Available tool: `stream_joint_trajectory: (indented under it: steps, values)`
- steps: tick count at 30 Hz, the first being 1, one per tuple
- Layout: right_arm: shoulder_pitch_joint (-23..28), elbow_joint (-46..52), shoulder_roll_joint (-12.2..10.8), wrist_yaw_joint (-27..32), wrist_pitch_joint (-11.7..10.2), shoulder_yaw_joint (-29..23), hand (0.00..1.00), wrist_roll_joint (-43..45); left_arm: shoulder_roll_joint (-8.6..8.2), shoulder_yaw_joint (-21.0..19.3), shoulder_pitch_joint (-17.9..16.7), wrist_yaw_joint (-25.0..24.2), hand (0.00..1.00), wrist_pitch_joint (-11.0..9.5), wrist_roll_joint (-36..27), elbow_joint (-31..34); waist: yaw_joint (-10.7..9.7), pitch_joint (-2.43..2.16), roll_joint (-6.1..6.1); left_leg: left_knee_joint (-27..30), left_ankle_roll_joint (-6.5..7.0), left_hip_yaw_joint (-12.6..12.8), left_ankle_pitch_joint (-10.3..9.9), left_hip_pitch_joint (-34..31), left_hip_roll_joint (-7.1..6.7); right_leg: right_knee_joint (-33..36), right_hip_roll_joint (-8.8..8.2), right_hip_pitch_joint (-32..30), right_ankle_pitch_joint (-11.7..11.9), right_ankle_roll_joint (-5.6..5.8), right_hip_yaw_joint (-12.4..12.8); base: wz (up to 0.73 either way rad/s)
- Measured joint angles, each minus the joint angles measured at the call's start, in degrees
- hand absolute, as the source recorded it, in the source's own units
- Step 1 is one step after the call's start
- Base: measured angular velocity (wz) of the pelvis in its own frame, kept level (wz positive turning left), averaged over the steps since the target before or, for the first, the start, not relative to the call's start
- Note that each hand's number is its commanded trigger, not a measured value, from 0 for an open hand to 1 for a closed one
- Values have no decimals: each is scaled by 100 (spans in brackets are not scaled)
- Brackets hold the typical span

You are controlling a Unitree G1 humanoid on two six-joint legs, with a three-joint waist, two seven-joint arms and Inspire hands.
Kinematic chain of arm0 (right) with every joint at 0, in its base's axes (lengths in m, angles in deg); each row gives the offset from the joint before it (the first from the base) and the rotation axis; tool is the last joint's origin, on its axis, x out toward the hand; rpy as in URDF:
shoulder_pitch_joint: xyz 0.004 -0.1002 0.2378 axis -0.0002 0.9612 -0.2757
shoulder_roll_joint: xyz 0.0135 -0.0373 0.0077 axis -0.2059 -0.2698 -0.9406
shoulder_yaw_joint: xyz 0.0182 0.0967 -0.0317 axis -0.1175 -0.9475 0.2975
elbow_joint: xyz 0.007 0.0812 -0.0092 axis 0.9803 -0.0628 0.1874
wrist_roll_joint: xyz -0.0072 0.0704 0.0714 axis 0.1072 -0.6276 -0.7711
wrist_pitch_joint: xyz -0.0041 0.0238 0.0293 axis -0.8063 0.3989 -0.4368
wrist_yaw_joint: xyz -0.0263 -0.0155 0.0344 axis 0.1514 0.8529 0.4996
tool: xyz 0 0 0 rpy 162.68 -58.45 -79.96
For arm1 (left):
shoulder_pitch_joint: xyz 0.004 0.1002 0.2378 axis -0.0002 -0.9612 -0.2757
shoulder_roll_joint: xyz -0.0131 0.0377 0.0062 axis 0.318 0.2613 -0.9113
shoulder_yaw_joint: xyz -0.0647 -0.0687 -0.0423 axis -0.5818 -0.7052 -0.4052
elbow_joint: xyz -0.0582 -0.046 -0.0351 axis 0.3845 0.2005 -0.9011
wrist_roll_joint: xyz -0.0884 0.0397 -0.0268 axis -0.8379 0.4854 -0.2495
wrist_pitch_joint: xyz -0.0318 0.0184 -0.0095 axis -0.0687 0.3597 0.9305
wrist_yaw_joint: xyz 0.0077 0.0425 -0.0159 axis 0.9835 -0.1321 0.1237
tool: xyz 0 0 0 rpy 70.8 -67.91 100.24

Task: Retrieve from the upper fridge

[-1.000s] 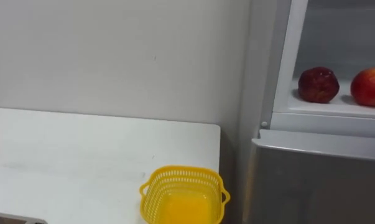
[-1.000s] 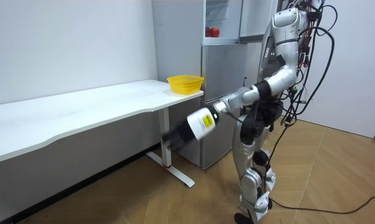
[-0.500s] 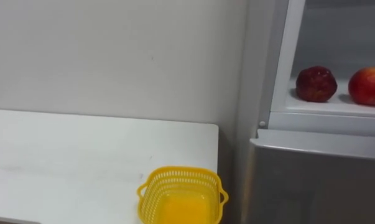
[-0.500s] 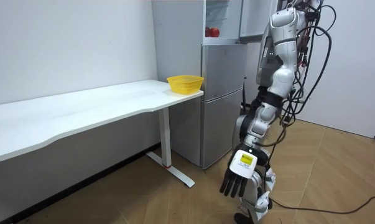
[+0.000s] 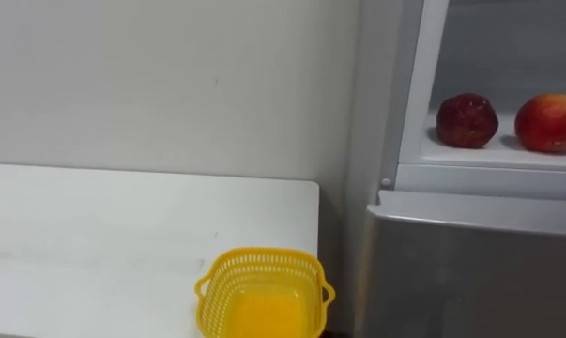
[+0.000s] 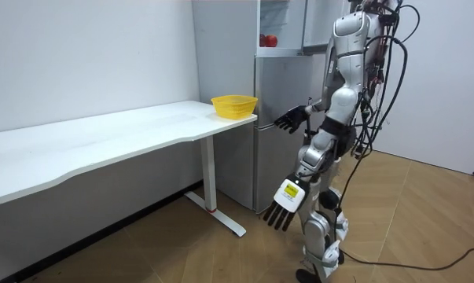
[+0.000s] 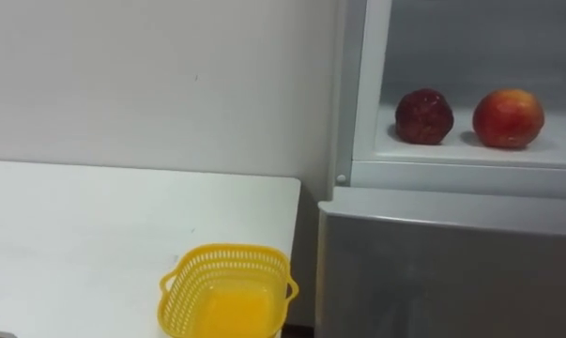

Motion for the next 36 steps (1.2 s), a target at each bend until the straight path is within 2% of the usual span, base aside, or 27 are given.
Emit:
stream_joint_trajectory:
  steps: [3,6,9,15,18,23,25,27,31,36]
  values:
    - [54,442,24,9,51,17,0,-50,7,-1,13,-155,0,-2,0,-61,-28,1,4,13,-1,87,-1,18,-1,4,10,-12,6,3,115,-18]
    - [55,807,80,75,67,9,0,-32,13,-4,17,-245,0,-14,2,-65,-42,8,17,3,-1,95,0,-16,4,21,18,-80,25,-2,124,-10]
    - [93,1256,89,223,67,-2,0,175,28,-1,27,-258,0,-129,1,-250,-64,9,32,-21,-1,117,0,-20,10,37,26,-106,27,-2,144,-2]
    - [131,2178,121,547,96,10,0,448,55,0,50,-256,0,-166,4,-492,8,-1,13,-21,0,153,0,-137,25,198,58,-349,38,-16,214,-8]
    - [130,2560,114,787,49,37,0,441,105,5,52,-256,0,-272,8,-582,31,-9,-17,-17,0,154,0,-139,42,200,76,-346,51,-36,207,0]
    - [108,3069,89,1258,-423,36,0,441,147,42,65,-260,0,-367,4,-830,15,-9,-31,-15,-1,168,0,-99,60,164,98,-292,63,-41,257,0]
    - [32,3349,89,1554,-720,39,0,442,154,82,64,-261,0,-421,3,-959,16,-7,-24,-6,-1,184,0,-100,66,105,107,-265,96,-34,276,0]
    - [-41,3528,98,1767,-877,39,0,442,171,167,69,-290,0,-422,2,-959,10,-6,-22,-8,-1,207,0,-103,65,94,105,-270,106,-26,286,-2]
    - [-114,3906,94,2171,-1299,56,0,447,214,160,50,-299,0,-438,6,-960,19,-33,-49,-26,-1,224,0,-96,65,82,106,-262,112,-20,287,0]
    - [-338,4116,99,2427,-1583,53,0,648,216,142,107,-293,0,-460,129,-959,12,-55,-21,-35,-1,281,0,-75,69,88,111,-264,115,-21,296,-4]
